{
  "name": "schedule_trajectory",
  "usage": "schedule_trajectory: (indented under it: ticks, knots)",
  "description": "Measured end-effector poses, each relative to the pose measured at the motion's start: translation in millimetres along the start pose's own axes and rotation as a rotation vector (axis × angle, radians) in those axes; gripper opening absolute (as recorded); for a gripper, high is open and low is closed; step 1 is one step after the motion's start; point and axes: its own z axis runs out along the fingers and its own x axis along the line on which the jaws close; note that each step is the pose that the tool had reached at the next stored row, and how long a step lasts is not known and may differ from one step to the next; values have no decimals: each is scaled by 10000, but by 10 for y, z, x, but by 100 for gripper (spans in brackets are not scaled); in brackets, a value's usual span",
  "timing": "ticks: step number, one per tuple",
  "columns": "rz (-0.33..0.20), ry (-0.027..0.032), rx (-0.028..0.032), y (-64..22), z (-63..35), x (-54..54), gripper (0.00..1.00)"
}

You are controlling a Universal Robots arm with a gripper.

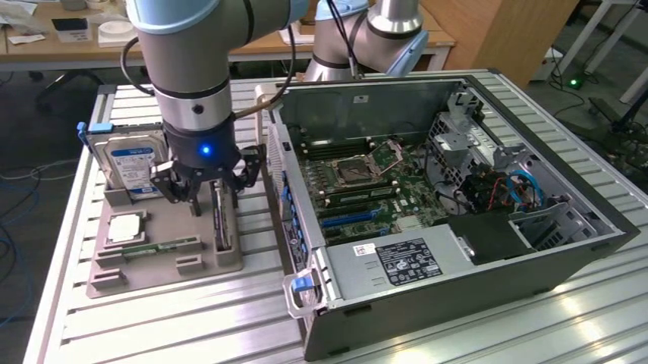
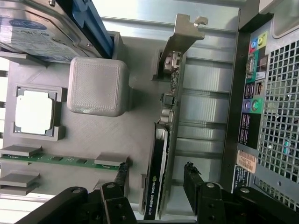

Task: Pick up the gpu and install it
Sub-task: 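Pick up the gpu and move the gpu toward the slot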

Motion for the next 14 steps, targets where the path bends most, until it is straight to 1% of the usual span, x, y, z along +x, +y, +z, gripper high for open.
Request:
schedule_trajectory:
  ticks: [5,6,7,10,14]
  knots:
    - [447,-18,3,12,29,-1,59]
    - [478,-19,7,17,37,-1,59]
    - [490,-17,26,29,46,-2,59]
    - [497,-9,167,89,82,-7,59]
    - [512,8,335,175,139,-13,59]
